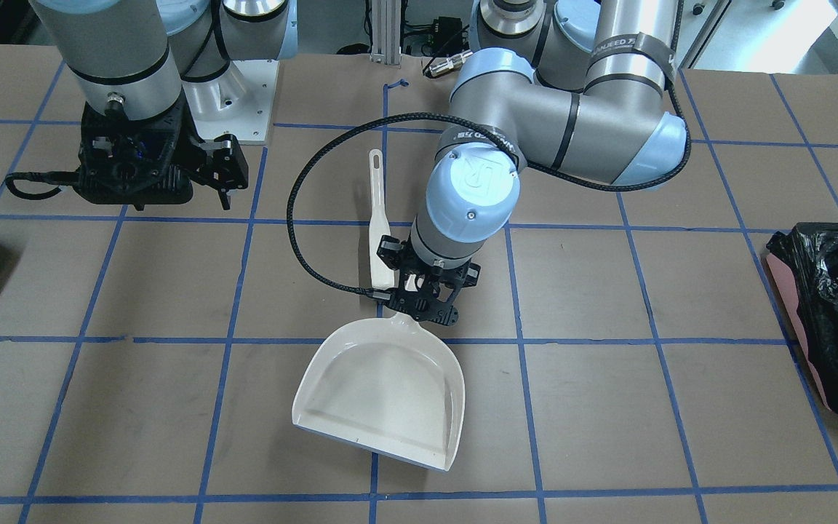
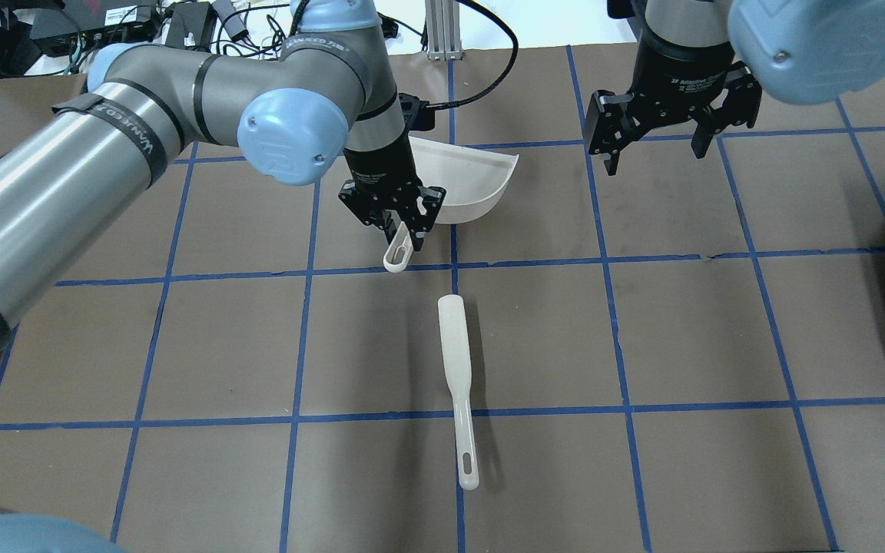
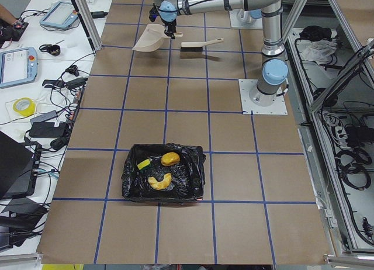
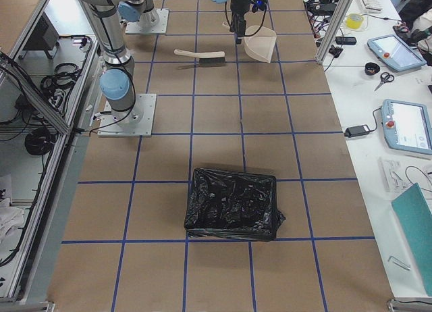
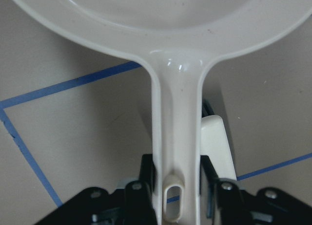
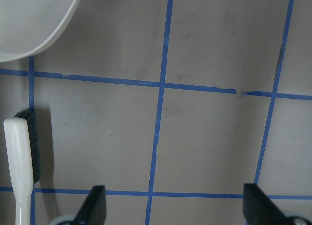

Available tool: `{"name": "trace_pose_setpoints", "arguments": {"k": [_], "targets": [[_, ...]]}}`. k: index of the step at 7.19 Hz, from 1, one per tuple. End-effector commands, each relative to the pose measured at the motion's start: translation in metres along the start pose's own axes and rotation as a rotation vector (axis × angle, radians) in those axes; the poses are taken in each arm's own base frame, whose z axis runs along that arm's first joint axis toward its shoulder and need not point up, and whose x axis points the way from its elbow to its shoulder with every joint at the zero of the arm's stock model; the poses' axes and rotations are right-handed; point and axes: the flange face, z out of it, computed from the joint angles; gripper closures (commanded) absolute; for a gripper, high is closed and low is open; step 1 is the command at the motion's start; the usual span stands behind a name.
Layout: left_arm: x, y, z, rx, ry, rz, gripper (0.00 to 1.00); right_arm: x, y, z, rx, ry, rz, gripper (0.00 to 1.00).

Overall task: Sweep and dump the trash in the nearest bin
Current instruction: 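Lower the dustpan onto the table beside the brush with the left gripper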

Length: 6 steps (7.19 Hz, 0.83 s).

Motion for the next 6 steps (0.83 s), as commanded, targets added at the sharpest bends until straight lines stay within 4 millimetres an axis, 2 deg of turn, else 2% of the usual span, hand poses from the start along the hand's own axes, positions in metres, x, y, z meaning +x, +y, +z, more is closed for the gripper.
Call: {"name": "trace_pose_setpoints", "arguments": {"k": [1, 3, 6], "targets": [[0.019, -0.008, 0.026, -0.021, -0.004, -0.055, 1.0, -0.024, 0.0, 0.008, -0.01, -0.003, 0.001, 0.0], [0.032, -0.015, 0.039, -0.029, 0.075, -0.128, 1.0, -0.042, 0.0, -0.005, 0.043, -0.112, -0.016, 0.0], [0.03, -0.023, 0.05, -0.024, 0.071, -0.121, 1.0, -0.035, 0.006, -0.011, 0.055, -0.111, -0.028, 0.0]]}}
